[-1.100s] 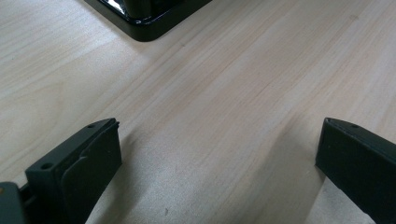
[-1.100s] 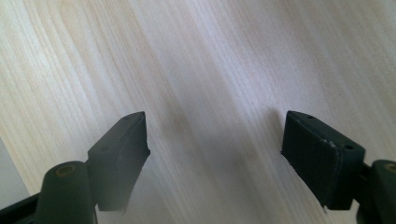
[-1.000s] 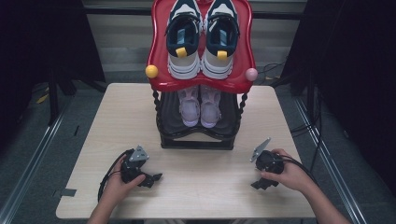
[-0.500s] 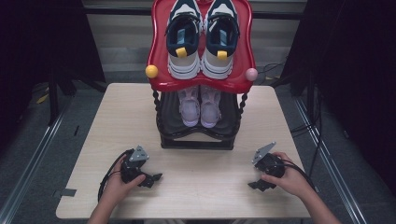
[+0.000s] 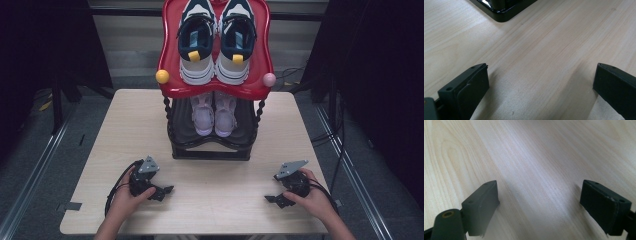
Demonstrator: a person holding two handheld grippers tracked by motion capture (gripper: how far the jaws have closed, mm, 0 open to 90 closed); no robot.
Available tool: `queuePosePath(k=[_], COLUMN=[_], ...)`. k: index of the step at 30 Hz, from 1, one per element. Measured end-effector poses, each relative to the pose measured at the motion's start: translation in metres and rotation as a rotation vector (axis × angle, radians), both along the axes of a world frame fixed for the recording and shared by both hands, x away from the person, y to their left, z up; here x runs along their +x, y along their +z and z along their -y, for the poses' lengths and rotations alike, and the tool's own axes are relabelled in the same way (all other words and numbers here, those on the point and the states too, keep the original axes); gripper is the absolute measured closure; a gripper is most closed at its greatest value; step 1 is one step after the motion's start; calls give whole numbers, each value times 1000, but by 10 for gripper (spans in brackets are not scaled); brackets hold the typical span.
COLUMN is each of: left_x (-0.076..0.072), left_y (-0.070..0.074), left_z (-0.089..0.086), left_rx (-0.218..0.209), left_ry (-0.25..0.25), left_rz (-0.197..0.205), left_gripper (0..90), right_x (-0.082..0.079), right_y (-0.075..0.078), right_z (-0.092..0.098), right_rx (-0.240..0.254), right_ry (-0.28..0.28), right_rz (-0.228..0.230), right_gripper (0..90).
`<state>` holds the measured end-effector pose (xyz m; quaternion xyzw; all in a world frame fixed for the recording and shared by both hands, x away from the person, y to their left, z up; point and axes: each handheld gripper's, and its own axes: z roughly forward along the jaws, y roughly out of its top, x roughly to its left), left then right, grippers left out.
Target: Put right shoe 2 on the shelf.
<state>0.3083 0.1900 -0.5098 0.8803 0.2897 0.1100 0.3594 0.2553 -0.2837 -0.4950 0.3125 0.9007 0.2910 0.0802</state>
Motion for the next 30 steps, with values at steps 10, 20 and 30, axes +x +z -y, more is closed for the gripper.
queuePosePath(k=[10,20,30], left_x=[0,0,0], left_y=[0,0,0], left_z=[0,0,0], left_rx=[0,-1,-1], left_ry=[-1,0,0], left_rz=[1,1,1], left_gripper=[0,0,0], right_x=[-7,-12,-13], right_y=[-8,-14,-16], right_z=[7,11,12], right_rx=[79,139,147], right_ry=[-33,-50,-62], right_rz=[71,121,133], right_gripper=[144,141,137])
